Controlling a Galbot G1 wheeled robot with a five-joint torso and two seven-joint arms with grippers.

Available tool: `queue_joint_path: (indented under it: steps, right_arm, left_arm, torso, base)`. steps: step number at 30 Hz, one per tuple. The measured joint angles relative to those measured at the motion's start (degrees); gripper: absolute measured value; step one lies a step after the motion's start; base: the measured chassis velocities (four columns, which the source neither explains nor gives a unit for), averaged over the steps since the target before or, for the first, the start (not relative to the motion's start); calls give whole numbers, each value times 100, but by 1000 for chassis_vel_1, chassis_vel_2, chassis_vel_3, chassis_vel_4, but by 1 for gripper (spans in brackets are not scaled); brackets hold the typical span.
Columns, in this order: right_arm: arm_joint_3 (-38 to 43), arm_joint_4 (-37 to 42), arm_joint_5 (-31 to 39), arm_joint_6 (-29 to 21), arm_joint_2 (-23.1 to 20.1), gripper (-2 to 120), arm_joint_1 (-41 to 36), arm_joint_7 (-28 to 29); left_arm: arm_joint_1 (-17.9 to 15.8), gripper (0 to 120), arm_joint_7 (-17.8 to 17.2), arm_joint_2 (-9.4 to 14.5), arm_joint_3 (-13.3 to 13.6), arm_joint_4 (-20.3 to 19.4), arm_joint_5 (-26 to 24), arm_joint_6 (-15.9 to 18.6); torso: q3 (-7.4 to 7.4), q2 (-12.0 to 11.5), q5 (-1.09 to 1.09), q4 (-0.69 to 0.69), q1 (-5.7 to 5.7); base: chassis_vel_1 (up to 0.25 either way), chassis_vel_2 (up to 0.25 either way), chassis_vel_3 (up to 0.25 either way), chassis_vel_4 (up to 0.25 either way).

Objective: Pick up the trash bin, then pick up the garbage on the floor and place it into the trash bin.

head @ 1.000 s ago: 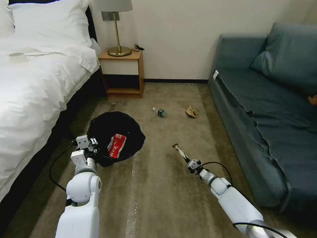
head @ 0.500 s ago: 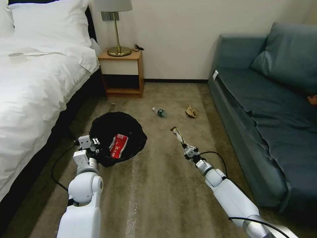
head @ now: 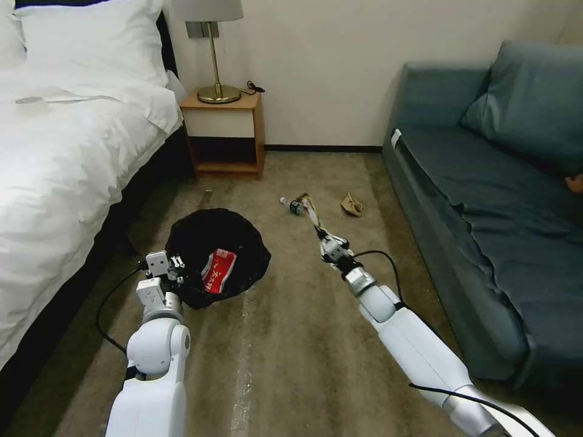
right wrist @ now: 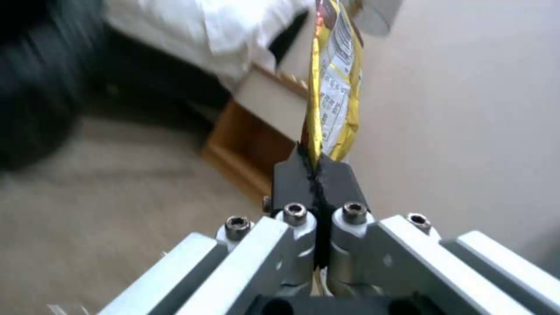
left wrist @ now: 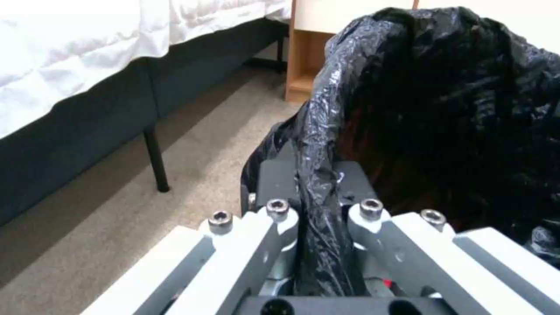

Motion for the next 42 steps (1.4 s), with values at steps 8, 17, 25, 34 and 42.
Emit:
queue_joint_path:
  steps: [8,17,25,34,42]
  right_arm:
    - [-917,909,411,-432,216,0,274,195]
    - [-1602,1283,704,-673,263,0,526,325]
    - [-1748,1191,709,-687,367,0,512,337]
    - [-1907,1065,673,-658,463,0,513,360]
    - [-1978,858,636,-593,608,0,423,401]
  left_arm:
    - [-90,5,-1,-27,21,117,2,-21]
    - [-153,5,-15,-71,52,201,29,-41]
    - [-162,5,-16,-118,135,248,83,-59]
    - [-162,5,-16,-162,169,253,133,-64]
    - [-152,5,-16,-187,164,217,151,-64]
  torso:
    - [0,0,0,0,0]
    - [0,0,0,0,0]
    - [0,0,1,-1,0]
    - [0,0,1,-1,0]
    - [0,0,1,0,0]
  base:
    - [0,0,0,0]
    - [0,0,0,0]
    - [0,0,0,0]
    - [0,0,0,0]
    - [0,0,0,0]
